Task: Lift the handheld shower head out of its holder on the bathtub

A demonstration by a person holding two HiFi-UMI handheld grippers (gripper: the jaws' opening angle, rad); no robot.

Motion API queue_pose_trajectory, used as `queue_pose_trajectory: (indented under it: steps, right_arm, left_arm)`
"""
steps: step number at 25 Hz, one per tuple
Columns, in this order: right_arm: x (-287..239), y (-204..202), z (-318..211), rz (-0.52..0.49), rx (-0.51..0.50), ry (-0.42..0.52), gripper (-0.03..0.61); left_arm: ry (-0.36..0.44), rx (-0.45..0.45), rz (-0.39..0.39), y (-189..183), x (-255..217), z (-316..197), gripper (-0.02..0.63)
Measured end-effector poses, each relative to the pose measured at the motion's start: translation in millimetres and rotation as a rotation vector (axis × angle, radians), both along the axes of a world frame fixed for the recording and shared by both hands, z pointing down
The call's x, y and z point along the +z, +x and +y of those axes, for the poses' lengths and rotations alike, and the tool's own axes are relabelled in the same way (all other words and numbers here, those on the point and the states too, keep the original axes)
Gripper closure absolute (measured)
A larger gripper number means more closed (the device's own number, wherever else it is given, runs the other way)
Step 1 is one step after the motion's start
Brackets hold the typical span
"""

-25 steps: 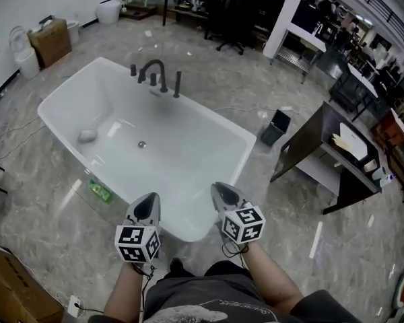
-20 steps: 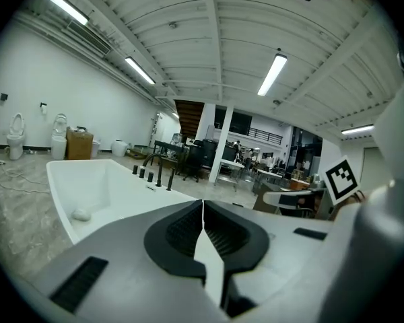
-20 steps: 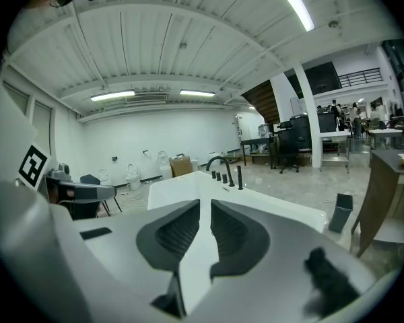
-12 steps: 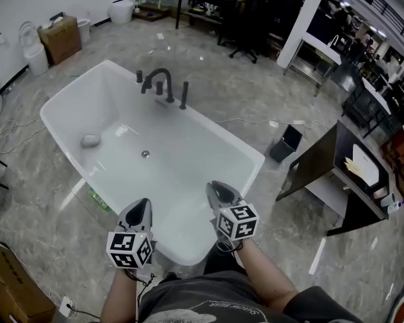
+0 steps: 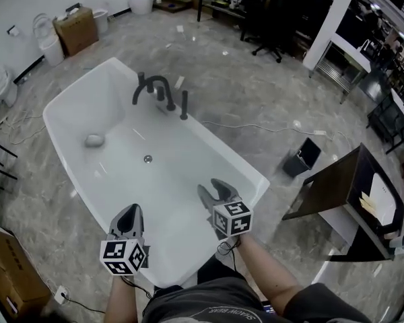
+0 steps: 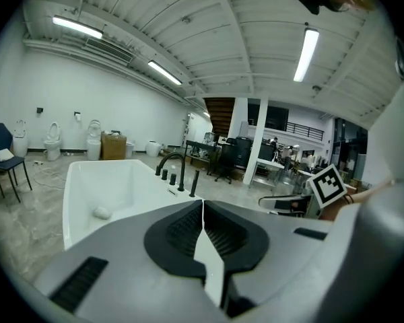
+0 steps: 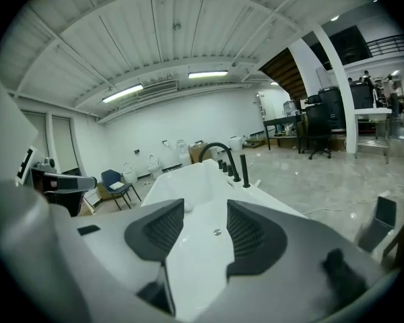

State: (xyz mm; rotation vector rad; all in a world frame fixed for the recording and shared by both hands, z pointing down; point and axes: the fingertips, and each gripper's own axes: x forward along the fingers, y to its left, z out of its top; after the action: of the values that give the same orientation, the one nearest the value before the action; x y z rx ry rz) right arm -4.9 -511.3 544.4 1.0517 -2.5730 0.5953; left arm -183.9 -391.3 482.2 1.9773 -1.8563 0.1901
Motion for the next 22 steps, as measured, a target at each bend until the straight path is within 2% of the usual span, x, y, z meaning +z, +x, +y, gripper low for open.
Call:
queue_pose_trajectory:
  steps: [4, 9, 16, 22]
  right_arm:
    - [16, 13, -59, 0.009, -0.025, 0.010, 0.390]
    - [41, 8, -137, 0.026, -0.043, 0.027, 0.391]
    - [103, -24, -219, 0.035, -0.054, 0.032, 0.394]
    - [170, -62, -296, 0.039, 0.014, 0.048, 0.403]
  left_arm:
    - [-0.017, -0.024, -0.020, 17, 11, -49, 0.598]
    - [-0.022, -0.048, -0.037, 20, 24, -112, 0.598]
    - [-0.018, -0.122, -0.038, -2, 70, -160, 0.598]
    - [-0.048, -0.168, 0.006, -30, 131, -182, 0.598]
